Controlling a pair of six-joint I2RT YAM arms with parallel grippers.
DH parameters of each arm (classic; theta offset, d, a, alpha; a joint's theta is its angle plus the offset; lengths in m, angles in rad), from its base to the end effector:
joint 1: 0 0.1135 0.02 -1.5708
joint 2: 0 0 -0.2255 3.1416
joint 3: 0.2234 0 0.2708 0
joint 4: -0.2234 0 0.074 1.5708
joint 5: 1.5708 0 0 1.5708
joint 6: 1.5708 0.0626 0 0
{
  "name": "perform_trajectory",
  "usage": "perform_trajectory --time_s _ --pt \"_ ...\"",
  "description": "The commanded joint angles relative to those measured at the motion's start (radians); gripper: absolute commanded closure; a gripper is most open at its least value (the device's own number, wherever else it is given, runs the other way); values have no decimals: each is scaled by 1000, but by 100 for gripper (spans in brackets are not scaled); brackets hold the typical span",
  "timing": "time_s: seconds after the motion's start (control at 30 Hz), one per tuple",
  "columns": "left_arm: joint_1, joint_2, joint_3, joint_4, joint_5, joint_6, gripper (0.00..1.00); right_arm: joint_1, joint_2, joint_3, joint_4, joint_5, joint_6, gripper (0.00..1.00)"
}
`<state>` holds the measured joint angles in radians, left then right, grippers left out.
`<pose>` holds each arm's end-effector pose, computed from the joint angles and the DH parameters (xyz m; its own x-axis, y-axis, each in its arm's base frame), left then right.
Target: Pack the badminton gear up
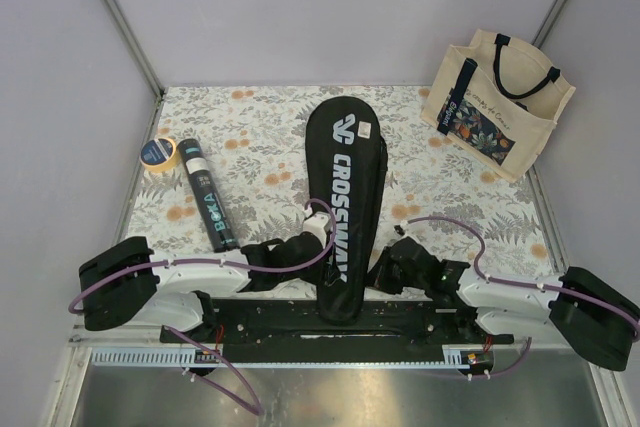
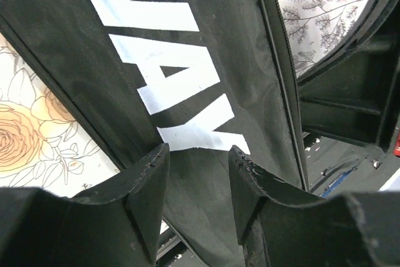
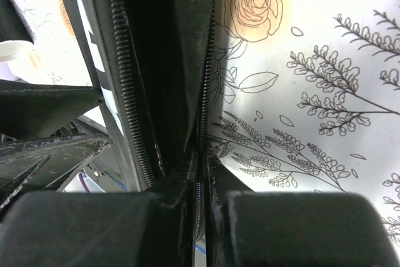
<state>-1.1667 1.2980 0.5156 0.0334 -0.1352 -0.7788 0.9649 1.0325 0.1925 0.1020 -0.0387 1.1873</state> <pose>0.1212 -0.2619 0.0944 -0.8032 0.1082 -0.5857 0.4328 0.7817 -0.4491 0.1269 0.1874 0.0586 -0.9202 0.2990 -0.2527 0.0419 0.7170 0.6958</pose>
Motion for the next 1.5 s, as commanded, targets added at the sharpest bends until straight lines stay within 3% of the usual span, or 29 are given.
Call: perform_trajectory --time_s 0.0,0.2,0.47,0.63,0.8,0.9,1.0,1.1,1.27,1.47 --pt "-4 3 55 -32 -66 -8 54 23 -9 4 -71 14 27 100" --pt "-2 -3 69 -148 -142 -22 52 37 -190 2 -97 11 72 100" --pt "4 17 54 -150 -152 -68 52 52 -405 -76 -122 117 152 100" --pt "4 -118 67 -231 -236 -60 48 54 -277 -53 -2 140 131 100" --pt "19 -242 121 -354 -317 -23 39 118 2 74 143 143 103 97" --pt "44 -279 126 -391 -297 -33 38 179 190 221 143 116 46 88" --pt "65 -313 123 -418 -280 -42 37 186 296 307 133 66 5 73" --pt "88 -350 112 -434 -261 -42 35 183 288 332 92 52 -60 63" --pt "163 -382 95 -420 -166 -8 34 130 169 433 -237 187 -245 59" --pt "191 -370 66 -359 -123 -11 34 -118 8 476 -263 312 -495 59"
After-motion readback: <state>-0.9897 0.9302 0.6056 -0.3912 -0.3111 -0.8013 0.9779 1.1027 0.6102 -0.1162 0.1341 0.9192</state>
